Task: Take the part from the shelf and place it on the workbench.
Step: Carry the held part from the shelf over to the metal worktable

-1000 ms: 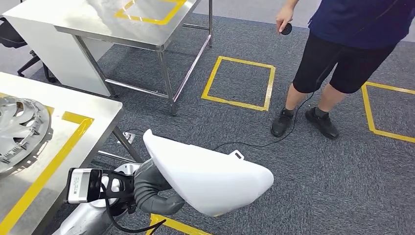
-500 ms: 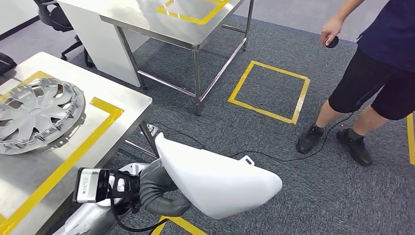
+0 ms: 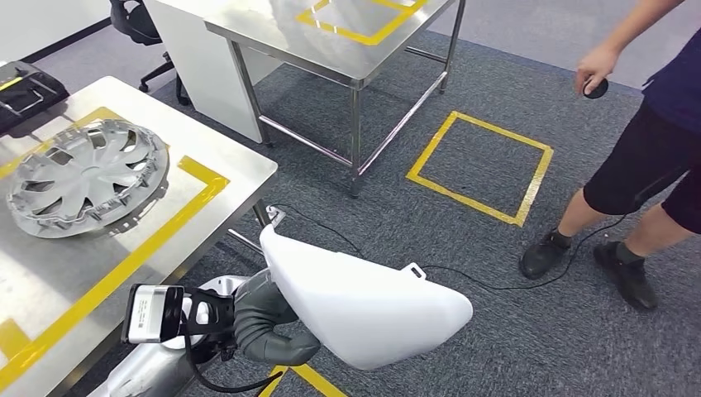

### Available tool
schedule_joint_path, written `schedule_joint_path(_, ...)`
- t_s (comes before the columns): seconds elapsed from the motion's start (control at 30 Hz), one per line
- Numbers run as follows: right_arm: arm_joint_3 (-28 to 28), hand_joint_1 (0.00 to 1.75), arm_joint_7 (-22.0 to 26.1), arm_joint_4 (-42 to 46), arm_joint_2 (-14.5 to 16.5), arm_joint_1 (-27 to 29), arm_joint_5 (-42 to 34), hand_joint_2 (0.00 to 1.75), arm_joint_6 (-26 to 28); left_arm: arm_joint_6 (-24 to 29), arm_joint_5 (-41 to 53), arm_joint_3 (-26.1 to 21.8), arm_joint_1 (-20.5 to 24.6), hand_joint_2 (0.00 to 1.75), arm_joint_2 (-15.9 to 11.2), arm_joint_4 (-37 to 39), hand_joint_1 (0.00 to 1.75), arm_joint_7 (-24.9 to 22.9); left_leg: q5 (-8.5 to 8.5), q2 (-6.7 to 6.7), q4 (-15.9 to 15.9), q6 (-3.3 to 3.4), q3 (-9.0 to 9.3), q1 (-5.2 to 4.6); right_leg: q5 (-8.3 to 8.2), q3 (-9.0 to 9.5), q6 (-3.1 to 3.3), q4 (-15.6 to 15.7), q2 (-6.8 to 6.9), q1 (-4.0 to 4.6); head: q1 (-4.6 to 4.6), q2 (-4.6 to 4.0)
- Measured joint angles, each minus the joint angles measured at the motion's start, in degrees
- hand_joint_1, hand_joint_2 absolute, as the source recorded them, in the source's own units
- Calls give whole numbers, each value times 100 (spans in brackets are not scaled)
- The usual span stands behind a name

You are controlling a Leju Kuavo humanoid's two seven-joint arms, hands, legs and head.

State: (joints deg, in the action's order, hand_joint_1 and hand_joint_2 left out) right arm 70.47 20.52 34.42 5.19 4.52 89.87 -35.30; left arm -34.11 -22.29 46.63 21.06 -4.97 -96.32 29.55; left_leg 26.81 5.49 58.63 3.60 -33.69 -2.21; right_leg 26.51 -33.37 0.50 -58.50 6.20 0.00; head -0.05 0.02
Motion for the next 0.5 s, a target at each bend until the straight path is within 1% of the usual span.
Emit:
schedule_joint_path(0.03, -2, 0, -4, 0, 6, -2, 2, 0, 0, -1, 0, -1, 8, 175, 1, -1, 173, 1, -13, -67, -43, 13, 7, -8, 3, 23, -27, 22, 80, -7, -1, 0)
schedule_joint_path(0.07, -8, 0, -9, 1, 13, -5, 5, 0, 0, -1, 1, -2, 4, 175, 2, -3, 173, 3, -60, -155, -126, 24, 57, 15, 9, 46, -48, 33, 129, -11, -8, 0)
schedule_joint_path(0.1, -15, 0, -14, 1, 19, -6, 9, 0, 0, -1, -1, -2, 6, 175, 3, -5, 173, 7, -116, -246, -227, 35, 125, 40, 38, 52, -63, -6, 61, -12, -2, 0)
schedule_joint_path(0.13, -21, 0, -17, 1, 24, -4, 10, 0, 0, -1, -3, -1, 13, 175, 12, -7, 173, 11, -183, -339, -324, 45, 191, 69, 107, 8, -72, -140, -80, -14, 1, 0)
schedule_joint_path(0.17, -25, 0, -19, 1, 22, 2, 11, 0, 1, -1, -6, 3, 17, 175, 25, -8, 173, 15, -242, -430, -396, 42, 247, 101, 223, -109, -72, -403, -276, -26, 11, 0)
schedule_joint_path(0.2, -25, 0, -21, 1, 10, 10, 12, 0, 3, -1, -8, 9, 19, 175, 34, -4, 173, 18, -266, -519, -414, 43, 255, 106, 368, -284, -76, -765, -459, -44, 26, 0)
schedule_joint_path(0.23, -24, 0, -24, 2, -3, 18, 14, 0, 4, -2, -7, 14, 10, 175, 43, 1, 173, 18, -280, -611, -412, 39, 247, 114, 500, -480, -89, -1140, -550, -63, 34, 0)
schedule_joint_path(0.27, -23, 0, -30, 2, -16, 24, 16, 0, 7, -2, -6, 20, -6, 175, 45, 7, 173, 17, -280, -707, -407, 30, 242, 122, 571, -634, -121, -1407, -588, -82, 45, 0)
schedule_joint_path(0.3, -22, 0, -37, 2, -26, 28, 18, 0, 9, -3, -5, 24, -19, 175, 44, 14, 173, 17, -276, -802, -402, 17, 242, 133, 551, -693, -176, -1470, -598, -105, 49, 0)
schedule_joint_path(0.33, -23, 0, -43, 2, -27, 27, 20, 0, 13, -3, -5, 25, -24, 175, 44, 20, 173, 17, -266, -894, -390, -4, 247, 149, 432, -632, -249, -1291, -609, -131, 49, 0)
schedule_joint_path(0.37, -24, 0, -47, 2, -28, 25, 20, 0, 17, -5, -5, 26, -26, 175, 45, 25, 173, 17, -247, -981, -365, -36, 252, 169, 247, -469, -332, -913, -651, -163, 50, 0)
schedule_joint_path(0.4, -25, 0, -50, 1, -27, 21, 20, 0, 24, -9, -5, 25, -26, 175, 45, 27, 173, 18, -219, -1057, -325, -81, 245, 185, 74, -282, -392, -492, -742, -192, 54, 0)
schedule_joint_path(0.43, -25, 0, -53, -2, -27, 15, 20, 0, 31, -13, -5, 23, -26, 175, 47, 28, 173, 19, -184, -1124, -273, -131, 226, 192, -52, -124, -399, -151, -811, -209, 63, 0)
schedule_joint_path(0.47, -25, 0, -56, -4, -30, 9, 20, 0, 36, -20, -6, 21, -29, 175, 47, 28, 173, 20, -154, -1176, -229, -174, 197, 195, -115, -29, -365, 48, -861, -209, 70, 0)
schedule_joint_path(0.5, -26, 0, -60, -6, -34, -2, 21, 0, 39, -26, -7, 18, -31, 175, 45, 28, 173, 22, -135, -1218, -203, -210, 166, 199, -121, 2, -299, 106, -871, -192, 78, 0)
